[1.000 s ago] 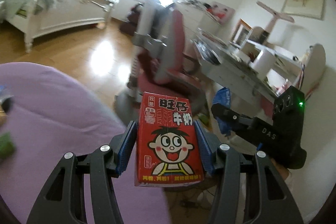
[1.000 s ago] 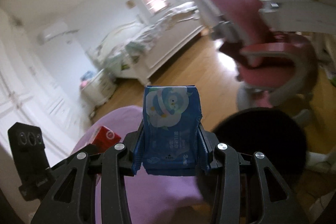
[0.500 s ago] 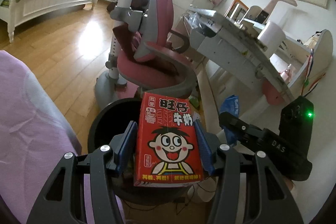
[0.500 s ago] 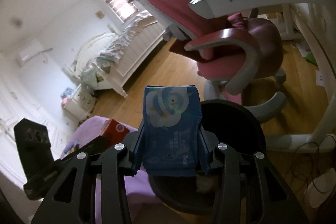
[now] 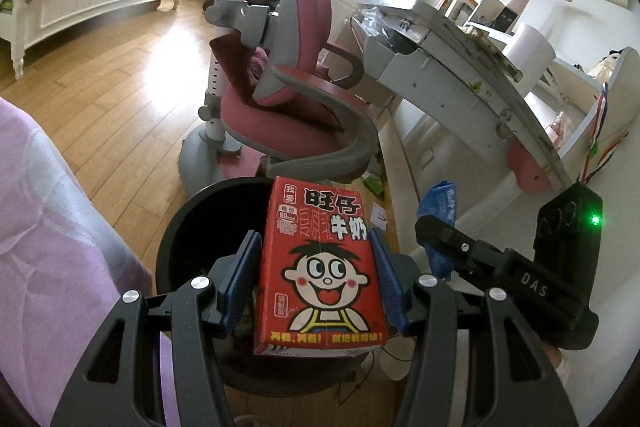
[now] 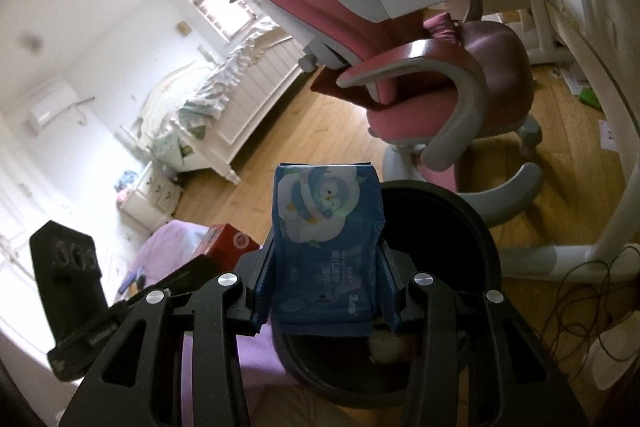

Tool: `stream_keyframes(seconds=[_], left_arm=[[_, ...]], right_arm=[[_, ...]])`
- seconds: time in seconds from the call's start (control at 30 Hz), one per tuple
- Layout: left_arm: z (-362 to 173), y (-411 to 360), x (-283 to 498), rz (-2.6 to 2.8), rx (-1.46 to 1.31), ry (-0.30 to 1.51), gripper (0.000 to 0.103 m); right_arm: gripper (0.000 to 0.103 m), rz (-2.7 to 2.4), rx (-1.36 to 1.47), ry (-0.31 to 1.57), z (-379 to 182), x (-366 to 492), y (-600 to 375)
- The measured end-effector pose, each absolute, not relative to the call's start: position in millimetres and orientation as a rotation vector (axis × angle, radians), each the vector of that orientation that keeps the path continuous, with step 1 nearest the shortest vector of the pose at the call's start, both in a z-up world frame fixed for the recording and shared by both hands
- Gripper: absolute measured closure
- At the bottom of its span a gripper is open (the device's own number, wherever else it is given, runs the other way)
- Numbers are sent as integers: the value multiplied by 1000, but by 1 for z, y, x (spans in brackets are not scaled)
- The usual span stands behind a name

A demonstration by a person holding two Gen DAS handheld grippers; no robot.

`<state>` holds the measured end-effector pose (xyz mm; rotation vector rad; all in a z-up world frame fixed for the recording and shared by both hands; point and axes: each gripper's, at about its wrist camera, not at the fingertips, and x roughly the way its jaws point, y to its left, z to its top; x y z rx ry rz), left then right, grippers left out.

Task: Collect trash
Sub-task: 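Carry both items over the black bin and open both tools to drop them, then move both open tools back to the table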

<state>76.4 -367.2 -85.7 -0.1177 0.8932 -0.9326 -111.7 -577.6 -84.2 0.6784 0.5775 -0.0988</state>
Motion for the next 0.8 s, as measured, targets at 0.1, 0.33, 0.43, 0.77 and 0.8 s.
stream_keyframes(seconds=[0.1,0.33,0.43,0.77,0.8], left_arm=[[-88,-371,77,-933,-113,896,49],[-88,-376,77,-891,-93,904,17],[-82,-370,75,-884,-101,875,16],[-62,-298,73,-772,-199,816,13],[-60,-289,74,-753,-207,807,13]], right_arm=[[60,-103,682,581,-85,-112,-577],[36,-141,698,591,-87,-113,-580],[34,-152,693,586,-85,-116,-578],[34,-100,651,636,-84,-100,-547],[34,-90,642,643,-83,-97,-541]])
